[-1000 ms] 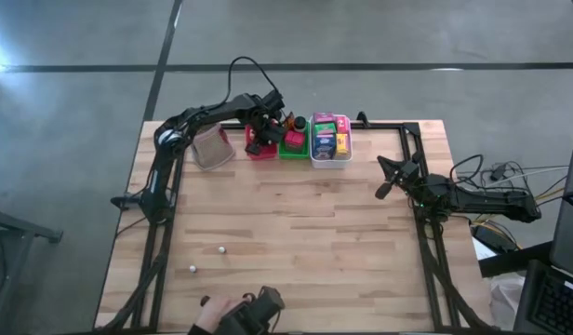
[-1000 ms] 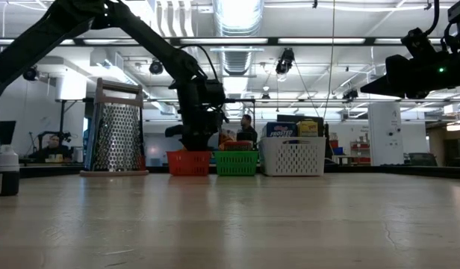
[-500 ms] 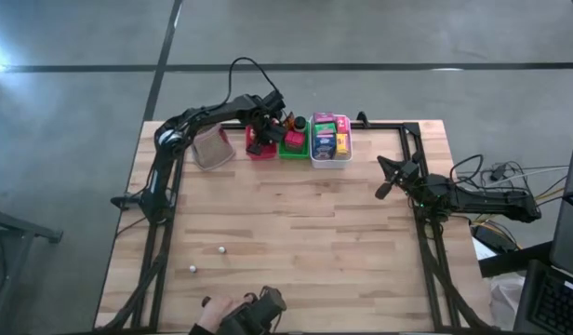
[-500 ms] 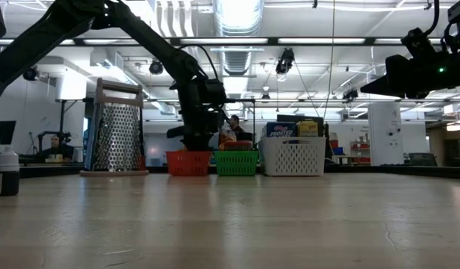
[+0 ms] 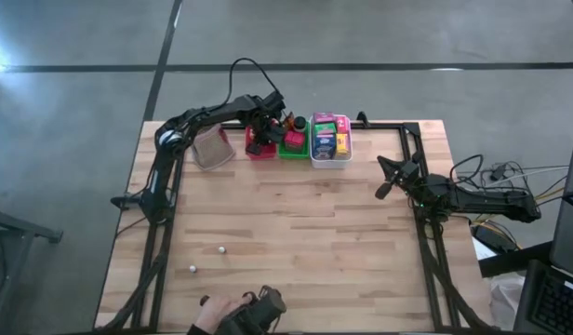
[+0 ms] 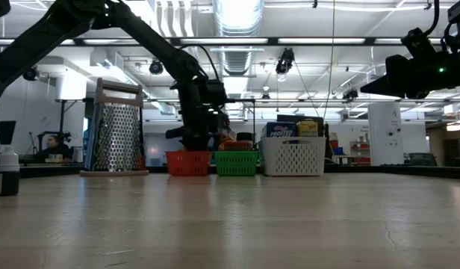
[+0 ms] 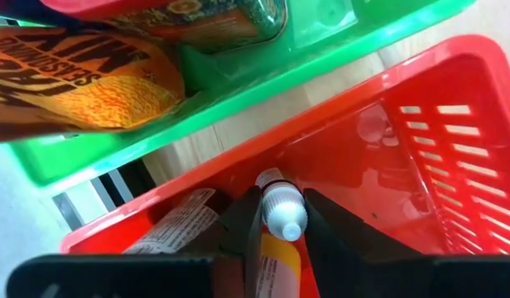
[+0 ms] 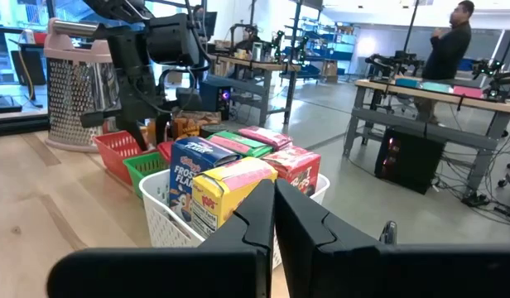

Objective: Pick & Place Kitchen Items
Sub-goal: Put the small black food coloring bottle into the red bin

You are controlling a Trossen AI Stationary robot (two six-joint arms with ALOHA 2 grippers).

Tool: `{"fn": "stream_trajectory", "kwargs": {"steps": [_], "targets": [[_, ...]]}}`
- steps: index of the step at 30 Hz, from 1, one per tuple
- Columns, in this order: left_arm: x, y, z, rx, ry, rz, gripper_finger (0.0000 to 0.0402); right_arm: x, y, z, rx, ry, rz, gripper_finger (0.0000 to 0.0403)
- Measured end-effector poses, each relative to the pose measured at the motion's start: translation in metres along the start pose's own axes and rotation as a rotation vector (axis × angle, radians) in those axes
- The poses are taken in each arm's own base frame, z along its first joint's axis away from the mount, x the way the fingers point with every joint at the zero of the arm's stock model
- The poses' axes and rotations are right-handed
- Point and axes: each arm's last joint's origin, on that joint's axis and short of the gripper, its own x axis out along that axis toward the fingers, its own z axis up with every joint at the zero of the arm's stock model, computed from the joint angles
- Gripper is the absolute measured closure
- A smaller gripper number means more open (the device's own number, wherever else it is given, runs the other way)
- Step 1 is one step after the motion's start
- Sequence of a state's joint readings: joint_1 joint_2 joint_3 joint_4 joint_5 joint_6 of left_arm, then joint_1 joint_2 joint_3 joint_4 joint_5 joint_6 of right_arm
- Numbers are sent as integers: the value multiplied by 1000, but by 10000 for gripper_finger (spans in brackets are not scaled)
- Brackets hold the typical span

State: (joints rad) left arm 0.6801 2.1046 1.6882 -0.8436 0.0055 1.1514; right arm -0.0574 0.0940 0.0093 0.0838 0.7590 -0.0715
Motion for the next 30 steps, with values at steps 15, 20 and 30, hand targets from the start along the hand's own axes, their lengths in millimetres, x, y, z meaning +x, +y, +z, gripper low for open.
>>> {"fn": "stream_trajectory", "kwargs": {"steps": [15, 20, 30], "targets": [[-5, -6, 10, 25, -9, -7, 316, 0, 0, 0, 0, 0, 0, 394], [-5, -7, 13, 33, -11, -6, 298, 0, 0, 0, 0, 0, 0, 394], [-5, -6, 13, 31, 2, 22, 280, 0, 0, 0, 0, 0, 0, 394]]}}
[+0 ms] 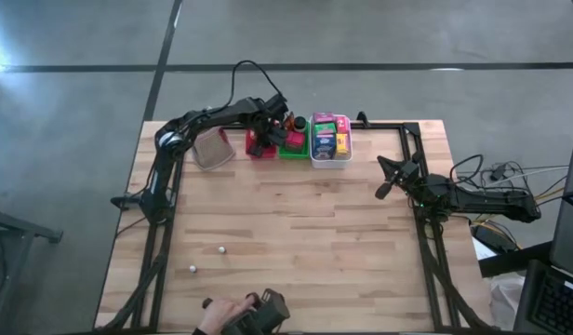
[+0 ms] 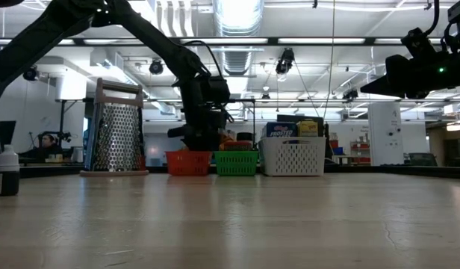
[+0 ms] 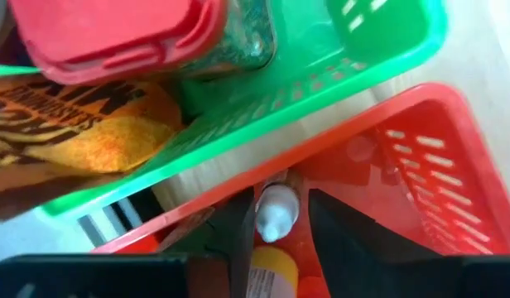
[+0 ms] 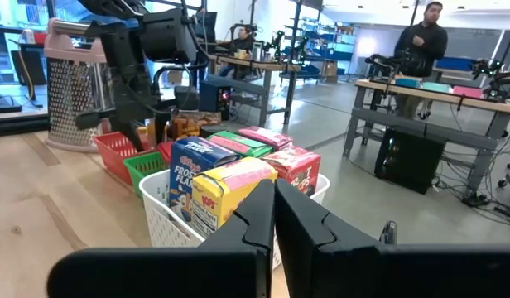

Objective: Pick & Place Kitchen Items
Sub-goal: Put the small black food coloring bottle into the red bin

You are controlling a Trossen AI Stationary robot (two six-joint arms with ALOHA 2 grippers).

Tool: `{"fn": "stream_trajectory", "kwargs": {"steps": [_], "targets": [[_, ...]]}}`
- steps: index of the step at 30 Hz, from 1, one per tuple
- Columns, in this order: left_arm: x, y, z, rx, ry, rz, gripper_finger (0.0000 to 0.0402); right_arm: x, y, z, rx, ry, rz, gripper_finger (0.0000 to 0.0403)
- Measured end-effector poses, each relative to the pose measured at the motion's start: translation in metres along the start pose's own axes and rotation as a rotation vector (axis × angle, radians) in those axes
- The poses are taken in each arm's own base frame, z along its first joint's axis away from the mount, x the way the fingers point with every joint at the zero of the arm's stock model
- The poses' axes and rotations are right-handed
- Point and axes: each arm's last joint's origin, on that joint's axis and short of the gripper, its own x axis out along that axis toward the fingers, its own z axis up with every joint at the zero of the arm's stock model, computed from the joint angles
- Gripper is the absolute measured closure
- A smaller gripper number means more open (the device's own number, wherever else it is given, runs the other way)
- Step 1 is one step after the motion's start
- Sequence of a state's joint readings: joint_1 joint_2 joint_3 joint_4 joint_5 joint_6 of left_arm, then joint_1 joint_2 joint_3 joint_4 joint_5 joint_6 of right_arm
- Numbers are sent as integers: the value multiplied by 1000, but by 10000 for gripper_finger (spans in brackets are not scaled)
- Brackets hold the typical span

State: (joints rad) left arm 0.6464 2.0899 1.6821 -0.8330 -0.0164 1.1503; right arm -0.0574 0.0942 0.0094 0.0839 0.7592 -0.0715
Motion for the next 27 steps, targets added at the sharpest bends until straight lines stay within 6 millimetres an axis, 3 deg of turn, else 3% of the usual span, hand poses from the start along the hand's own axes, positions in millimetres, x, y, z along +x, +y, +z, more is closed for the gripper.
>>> {"fn": "stream_trajectory", "kwargs": {"steps": [21, 27], "targets": [[-1, 0, 0, -28, 33, 19, 280, 0, 0, 0, 0, 0, 0, 394], [-11, 5, 2, -36, 34, 16, 280, 0, 0, 0, 0, 0, 0, 394]]}}
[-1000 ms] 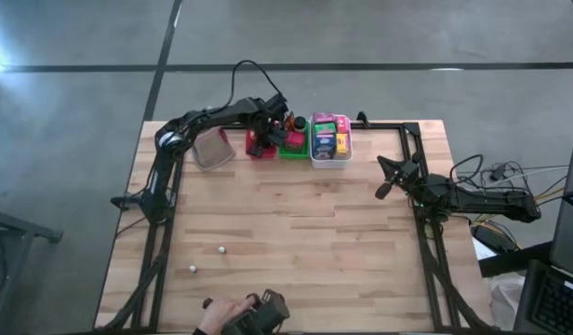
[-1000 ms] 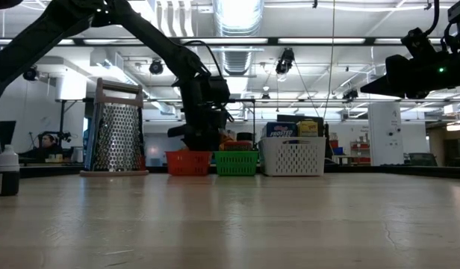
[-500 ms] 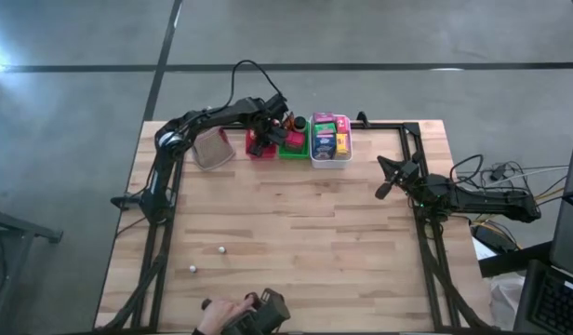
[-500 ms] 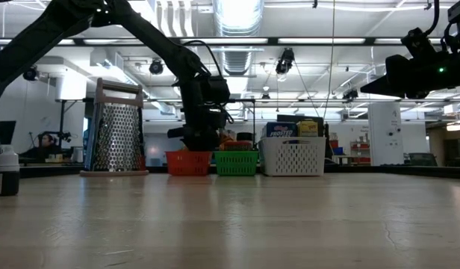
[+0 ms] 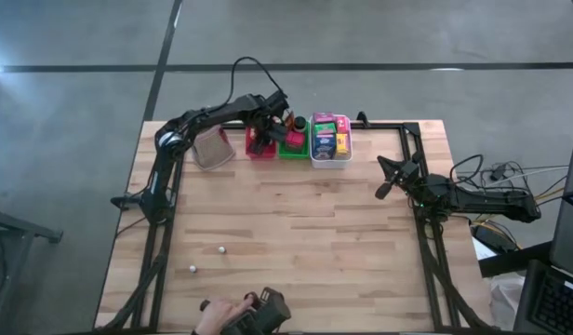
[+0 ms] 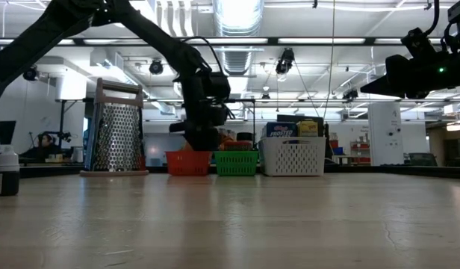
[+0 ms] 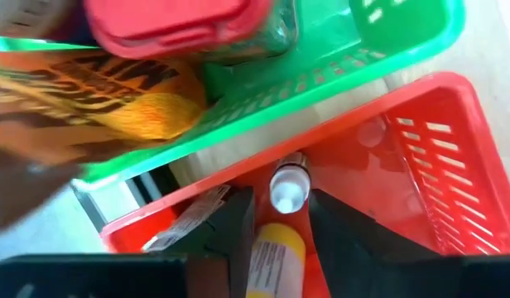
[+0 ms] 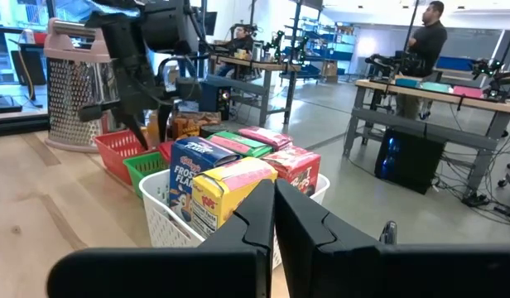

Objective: Pick & Place Kitchen Items
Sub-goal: Put the small black food coloring bottle into the red bin

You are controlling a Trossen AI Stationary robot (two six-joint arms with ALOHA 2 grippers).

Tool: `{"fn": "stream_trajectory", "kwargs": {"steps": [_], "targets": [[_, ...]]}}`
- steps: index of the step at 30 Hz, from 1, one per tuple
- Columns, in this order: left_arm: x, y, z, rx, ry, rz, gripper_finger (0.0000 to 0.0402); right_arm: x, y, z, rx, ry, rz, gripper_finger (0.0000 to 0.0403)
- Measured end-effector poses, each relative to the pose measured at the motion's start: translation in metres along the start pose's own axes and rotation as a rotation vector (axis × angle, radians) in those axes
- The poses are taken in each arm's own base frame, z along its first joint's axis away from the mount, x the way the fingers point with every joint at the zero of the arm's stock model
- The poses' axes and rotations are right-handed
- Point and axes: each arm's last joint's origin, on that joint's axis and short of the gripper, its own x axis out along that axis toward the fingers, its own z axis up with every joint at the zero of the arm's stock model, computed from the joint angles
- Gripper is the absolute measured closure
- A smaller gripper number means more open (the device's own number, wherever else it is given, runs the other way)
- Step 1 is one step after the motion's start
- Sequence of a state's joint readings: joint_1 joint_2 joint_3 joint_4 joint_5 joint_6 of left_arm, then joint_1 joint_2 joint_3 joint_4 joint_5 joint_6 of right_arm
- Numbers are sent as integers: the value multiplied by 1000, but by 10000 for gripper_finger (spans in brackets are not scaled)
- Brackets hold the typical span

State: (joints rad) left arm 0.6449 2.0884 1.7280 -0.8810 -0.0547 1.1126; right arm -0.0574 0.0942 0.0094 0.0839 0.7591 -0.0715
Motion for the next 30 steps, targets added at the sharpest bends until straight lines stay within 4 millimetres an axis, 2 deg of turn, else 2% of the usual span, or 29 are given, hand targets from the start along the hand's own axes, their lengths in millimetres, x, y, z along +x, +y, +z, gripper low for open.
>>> {"fn": "stream_trajectory", "kwargs": {"steps": [15, 26, 30], "targets": [[-41, 8, 10, -103, 13, -36, 280, 0, 0, 0, 0, 0, 0, 394], [-69, -1, 35, -170, 32, -31, 280, 0, 0, 0, 0, 0, 0, 394], [-87, -10, 42, -230, 24, -30, 280, 0, 0, 0, 0, 0, 0, 394]]}}
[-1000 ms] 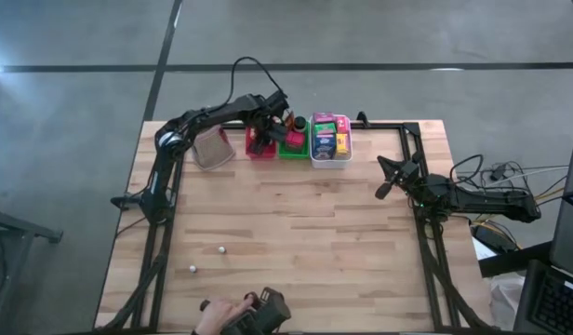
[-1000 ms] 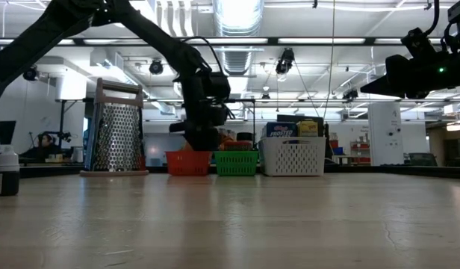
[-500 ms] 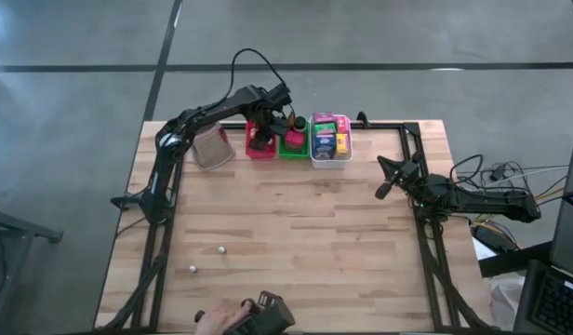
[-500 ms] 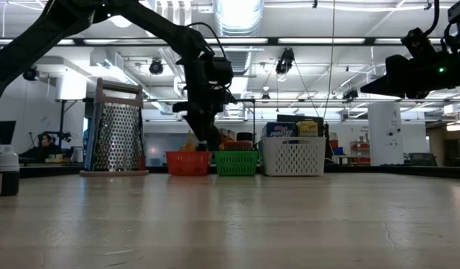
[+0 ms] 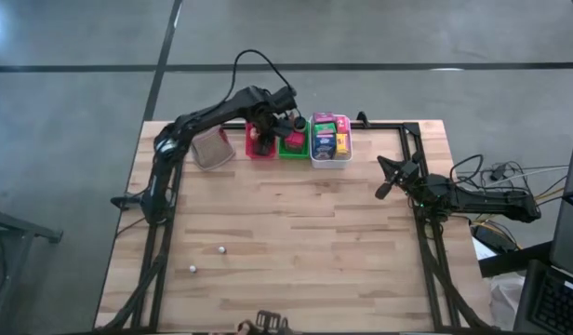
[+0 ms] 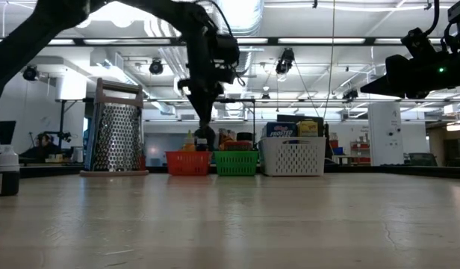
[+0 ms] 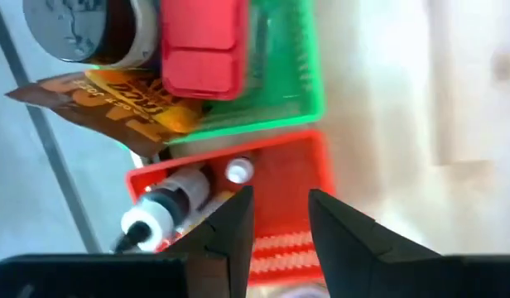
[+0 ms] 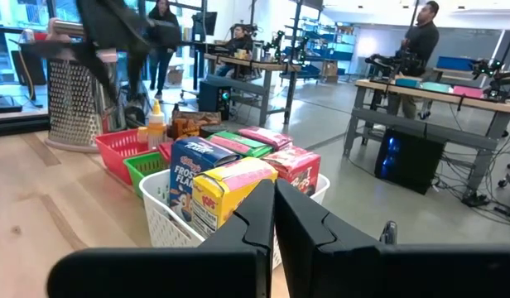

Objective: Pick & Place Kitchen Items
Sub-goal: Put the small black food coloring bottle into the red bin

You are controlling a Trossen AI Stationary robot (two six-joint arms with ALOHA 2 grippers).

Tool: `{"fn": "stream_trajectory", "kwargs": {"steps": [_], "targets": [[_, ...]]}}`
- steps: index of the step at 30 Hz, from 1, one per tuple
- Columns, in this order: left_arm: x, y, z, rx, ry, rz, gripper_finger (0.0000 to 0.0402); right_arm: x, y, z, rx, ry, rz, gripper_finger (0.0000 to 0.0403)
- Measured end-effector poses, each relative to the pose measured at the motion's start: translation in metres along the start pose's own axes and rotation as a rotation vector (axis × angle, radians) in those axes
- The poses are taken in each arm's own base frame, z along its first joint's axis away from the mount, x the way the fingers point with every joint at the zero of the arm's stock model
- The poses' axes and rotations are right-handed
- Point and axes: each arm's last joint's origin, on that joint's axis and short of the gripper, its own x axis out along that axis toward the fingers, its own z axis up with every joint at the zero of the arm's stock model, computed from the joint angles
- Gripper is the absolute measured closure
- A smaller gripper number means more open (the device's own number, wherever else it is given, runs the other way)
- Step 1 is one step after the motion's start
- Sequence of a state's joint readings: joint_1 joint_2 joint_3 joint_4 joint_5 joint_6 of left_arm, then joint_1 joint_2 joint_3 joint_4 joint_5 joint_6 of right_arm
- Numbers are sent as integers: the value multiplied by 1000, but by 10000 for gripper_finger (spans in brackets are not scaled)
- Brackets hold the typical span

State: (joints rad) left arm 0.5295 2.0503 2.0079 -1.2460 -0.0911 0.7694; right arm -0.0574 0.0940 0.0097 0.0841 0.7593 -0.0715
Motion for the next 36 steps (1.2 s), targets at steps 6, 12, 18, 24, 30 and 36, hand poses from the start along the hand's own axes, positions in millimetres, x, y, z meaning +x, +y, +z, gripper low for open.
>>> {"fn": "stream_trajectory", "kwargs": {"steps": [6, 12, 18, 24, 30, 36], "targets": [[-44, -31, -3, -112, 13, -47, 280, 0, 0, 0, -1, 1, 0, 394], [-90, -67, -11, -219, 20, -85, 280, 0, 0, 0, 0, 0, 0, 394], [-137, -107, -20, -266, -53, -78, 280, 0, 0, 0, 0, 0, 0, 394], [-181, -145, -40, -345, -172, -80, 280, 0, 0, 0, 0, 0, 0, 394], [-200, -174, -72, -507, -214, -111, 280, 0, 0, 0, 0, 0, 0, 394], [-195, -199, -104, -585, -190, -138, 280, 0, 0, 0, 0, 0, 0, 394]]}}
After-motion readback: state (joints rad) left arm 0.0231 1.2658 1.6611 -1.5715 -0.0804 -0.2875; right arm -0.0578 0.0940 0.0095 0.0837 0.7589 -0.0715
